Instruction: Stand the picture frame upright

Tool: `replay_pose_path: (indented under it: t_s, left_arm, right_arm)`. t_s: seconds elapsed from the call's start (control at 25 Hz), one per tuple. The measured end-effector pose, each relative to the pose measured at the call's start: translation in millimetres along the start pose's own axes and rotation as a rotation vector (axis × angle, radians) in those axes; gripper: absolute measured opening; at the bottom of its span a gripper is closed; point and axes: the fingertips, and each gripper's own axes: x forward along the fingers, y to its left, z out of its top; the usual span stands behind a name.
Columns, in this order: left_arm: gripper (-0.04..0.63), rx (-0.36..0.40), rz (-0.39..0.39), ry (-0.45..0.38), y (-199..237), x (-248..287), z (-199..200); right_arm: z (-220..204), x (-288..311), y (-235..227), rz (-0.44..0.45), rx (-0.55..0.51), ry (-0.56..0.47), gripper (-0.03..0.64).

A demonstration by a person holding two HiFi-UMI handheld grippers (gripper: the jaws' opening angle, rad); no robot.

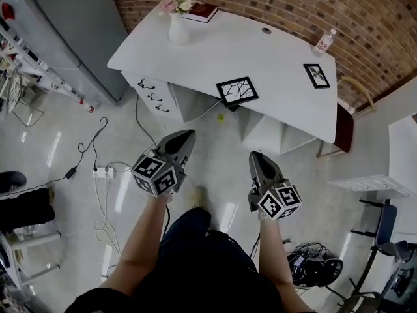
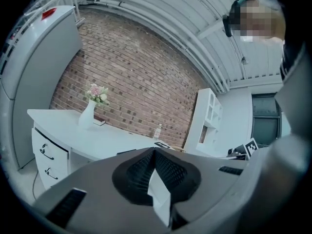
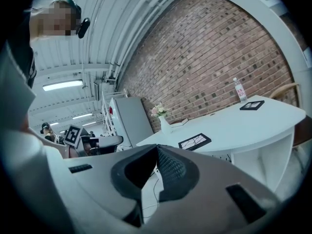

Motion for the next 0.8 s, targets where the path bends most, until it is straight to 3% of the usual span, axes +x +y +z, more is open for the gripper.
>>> replay_pose_path:
  t_s: [0.4, 0.64, 0.8]
  left_arm:
    - [0.002, -0.005, -0.073, 0.037, 54.6, 56.1, 17.4]
    - [0.002, 0.009, -0.111, 0.055, 76.3, 77.4, 17.9]
    - [0.002, -0.020, -0.129, 0.066, 85.7, 85.4, 10.8]
  right_arm:
    - [11.9, 70.6, -25.8, -0.051, 0.023, 0.003, 0.003]
    - [5.8, 102.5, -34.2, -0.063, 0.039, 0.020, 0.003]
    - [-5.5, 115.8, -37.7, -0.064, 0.074, 0.037, 0.003]
